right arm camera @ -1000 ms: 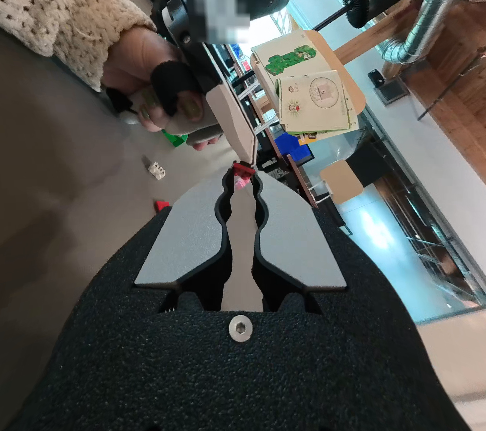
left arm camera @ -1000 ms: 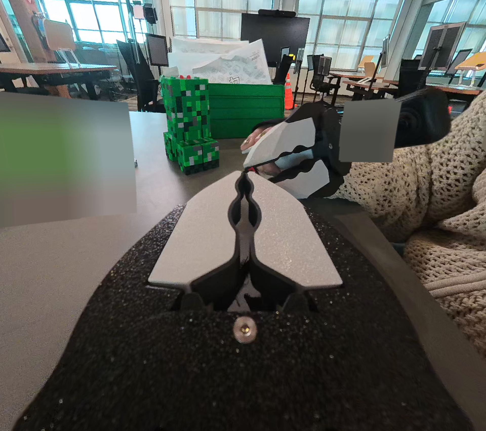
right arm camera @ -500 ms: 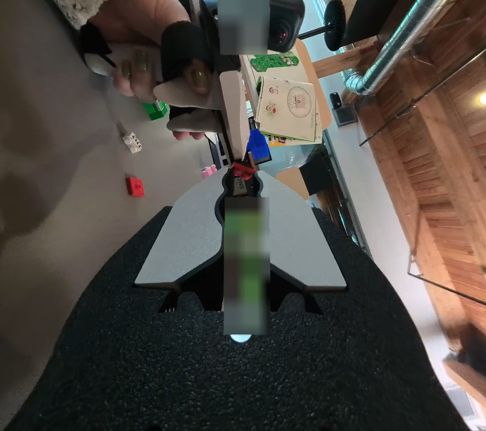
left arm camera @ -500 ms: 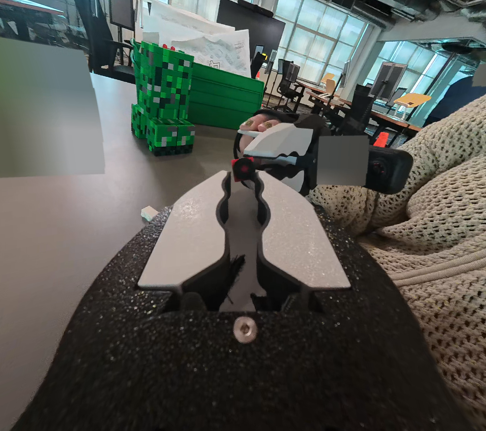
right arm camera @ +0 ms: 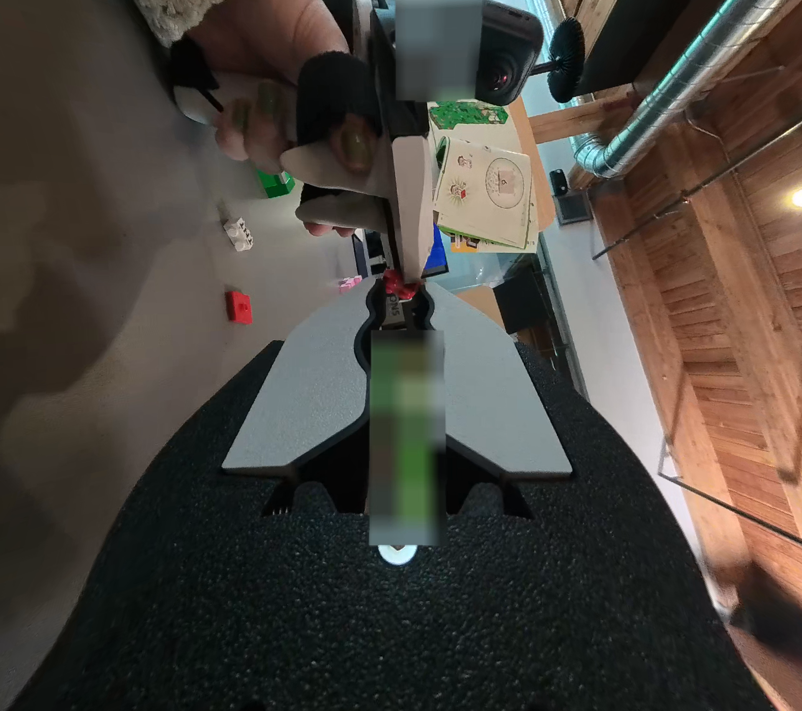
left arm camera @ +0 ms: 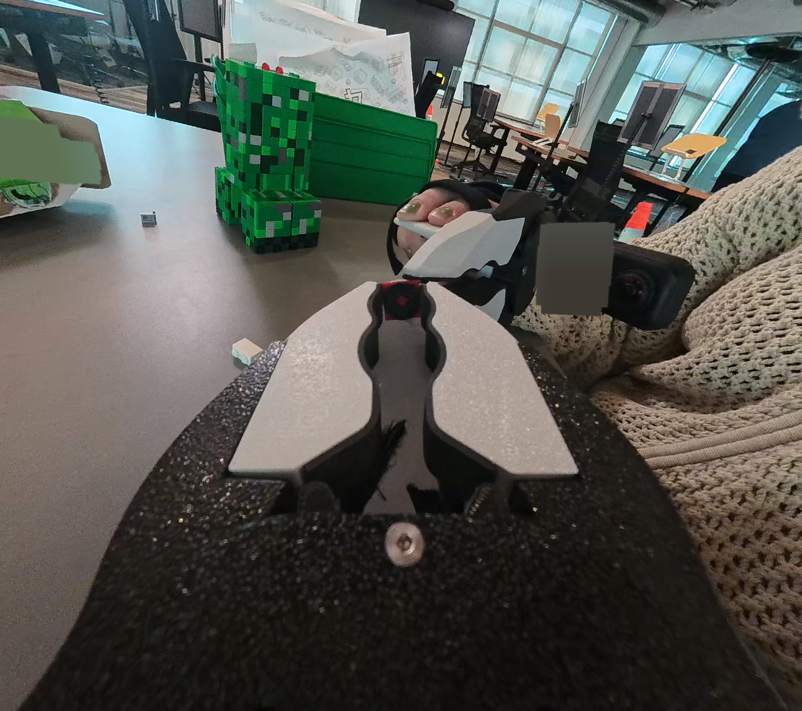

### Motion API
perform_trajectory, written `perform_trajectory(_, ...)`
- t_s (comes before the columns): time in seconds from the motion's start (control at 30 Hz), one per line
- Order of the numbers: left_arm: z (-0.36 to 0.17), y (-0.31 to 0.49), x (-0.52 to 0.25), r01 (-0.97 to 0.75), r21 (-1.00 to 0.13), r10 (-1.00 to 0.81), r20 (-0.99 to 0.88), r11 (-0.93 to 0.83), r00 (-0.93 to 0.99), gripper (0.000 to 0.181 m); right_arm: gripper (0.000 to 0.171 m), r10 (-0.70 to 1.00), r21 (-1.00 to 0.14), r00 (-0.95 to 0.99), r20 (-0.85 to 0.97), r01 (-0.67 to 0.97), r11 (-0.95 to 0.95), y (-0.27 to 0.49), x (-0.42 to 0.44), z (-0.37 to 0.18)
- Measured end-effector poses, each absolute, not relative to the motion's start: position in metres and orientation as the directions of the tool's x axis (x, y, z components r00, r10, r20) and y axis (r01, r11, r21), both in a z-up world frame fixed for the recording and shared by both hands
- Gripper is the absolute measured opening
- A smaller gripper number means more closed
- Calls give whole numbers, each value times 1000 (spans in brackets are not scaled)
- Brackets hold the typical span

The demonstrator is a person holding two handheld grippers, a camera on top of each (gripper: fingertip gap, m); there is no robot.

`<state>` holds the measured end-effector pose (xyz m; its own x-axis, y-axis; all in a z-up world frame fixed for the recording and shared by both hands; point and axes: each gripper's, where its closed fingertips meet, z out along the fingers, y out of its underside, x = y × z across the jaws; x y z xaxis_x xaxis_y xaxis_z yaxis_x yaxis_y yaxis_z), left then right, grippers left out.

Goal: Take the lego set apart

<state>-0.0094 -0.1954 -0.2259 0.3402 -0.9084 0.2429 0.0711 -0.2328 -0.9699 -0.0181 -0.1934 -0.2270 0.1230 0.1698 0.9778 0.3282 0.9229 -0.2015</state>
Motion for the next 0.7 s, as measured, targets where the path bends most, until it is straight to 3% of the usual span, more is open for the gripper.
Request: perform_trajectory(0.7,-225,-194,-10,61,-980,-909,199,-189,366,15,13,138,-174,130,982,336,926,-194,-18,-226)
